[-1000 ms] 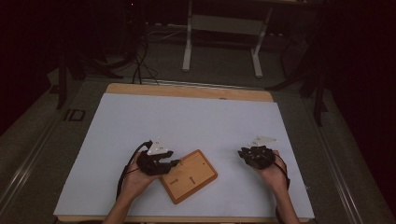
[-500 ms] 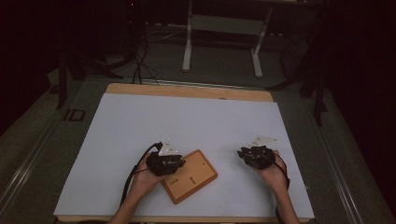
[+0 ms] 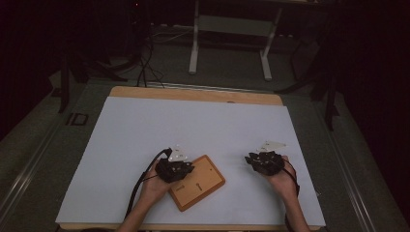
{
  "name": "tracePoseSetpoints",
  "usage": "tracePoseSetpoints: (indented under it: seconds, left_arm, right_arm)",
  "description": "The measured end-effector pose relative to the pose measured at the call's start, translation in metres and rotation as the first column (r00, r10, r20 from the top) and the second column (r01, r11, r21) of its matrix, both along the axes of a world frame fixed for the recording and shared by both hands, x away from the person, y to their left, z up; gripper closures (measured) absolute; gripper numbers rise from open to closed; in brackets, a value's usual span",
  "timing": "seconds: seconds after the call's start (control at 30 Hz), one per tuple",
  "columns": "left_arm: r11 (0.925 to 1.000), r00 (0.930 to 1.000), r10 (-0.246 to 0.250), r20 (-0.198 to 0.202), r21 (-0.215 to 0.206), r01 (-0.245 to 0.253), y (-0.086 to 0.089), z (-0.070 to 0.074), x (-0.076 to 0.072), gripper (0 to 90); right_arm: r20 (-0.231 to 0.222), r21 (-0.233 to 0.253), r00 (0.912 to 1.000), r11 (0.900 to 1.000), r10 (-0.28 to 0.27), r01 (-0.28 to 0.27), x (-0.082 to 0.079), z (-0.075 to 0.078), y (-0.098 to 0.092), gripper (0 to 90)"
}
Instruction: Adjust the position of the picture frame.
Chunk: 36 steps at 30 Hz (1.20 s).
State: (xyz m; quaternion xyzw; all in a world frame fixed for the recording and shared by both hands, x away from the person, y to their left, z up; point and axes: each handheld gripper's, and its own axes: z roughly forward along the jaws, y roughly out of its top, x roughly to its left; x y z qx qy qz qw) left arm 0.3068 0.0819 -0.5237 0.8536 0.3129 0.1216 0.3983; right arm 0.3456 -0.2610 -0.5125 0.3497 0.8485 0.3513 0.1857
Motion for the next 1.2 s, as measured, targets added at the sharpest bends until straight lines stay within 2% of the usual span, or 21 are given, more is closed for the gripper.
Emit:
tracePoseSetpoints:
  seconds: [0.27, 0.57, 0.63, 0.73, 0.93, 1.2]
  left_arm:
    - [0.9998, 0.9998, 0.019, 0.004, -0.005, -0.019, 0.000, -0.001, 0.000, 83.7]
    - [0.9995, 1.0000, 0.004, 0.000, -0.030, -0.004, 0.002, -0.001, 0.002, 84.4]
    - [0.9984, 1.0000, -0.005, 0.002, -0.056, 0.005, 0.003, 0.000, 0.002, 84.5]
    - [0.9985, 0.9997, -0.016, 0.016, -0.051, 0.017, 0.002, 0.002, 0.001, 84.5]
    - [0.9975, 0.9990, -0.042, 0.018, -0.057, 0.043, 0.001, 0.003, 0.000, 84.6]
    - [0.9938, 0.9962, -0.084, 0.025, -0.072, 0.085, -0.001, 0.010, -0.002, 84.6]
  right_arm:
    - [-0.001, -0.002, 1.0000, 1.000, 0.006, -0.006, 0.000, -0.001, 0.001, 71.7]
    - [-0.001, 0.000, 0.9999, 1.000, 0.011, -0.011, -0.001, -0.001, 0.002, 71.1]
    - [0.000, 0.000, 0.9999, 1.000, 0.013, -0.013, -0.001, -0.001, 0.002, 71.2]
    - [0.000, 0.000, 0.9999, 1.000, 0.015, -0.015, -0.001, -0.001, 0.002, 71.1]
    - [0.000, 0.000, 0.9998, 1.000, 0.022, -0.022, -0.002, -0.001, 0.004, 71.2]
    - [-0.001, 0.025, 0.9999, 1.000, 0.016, -0.016, -0.010, -0.001, 0.002, 71.3]
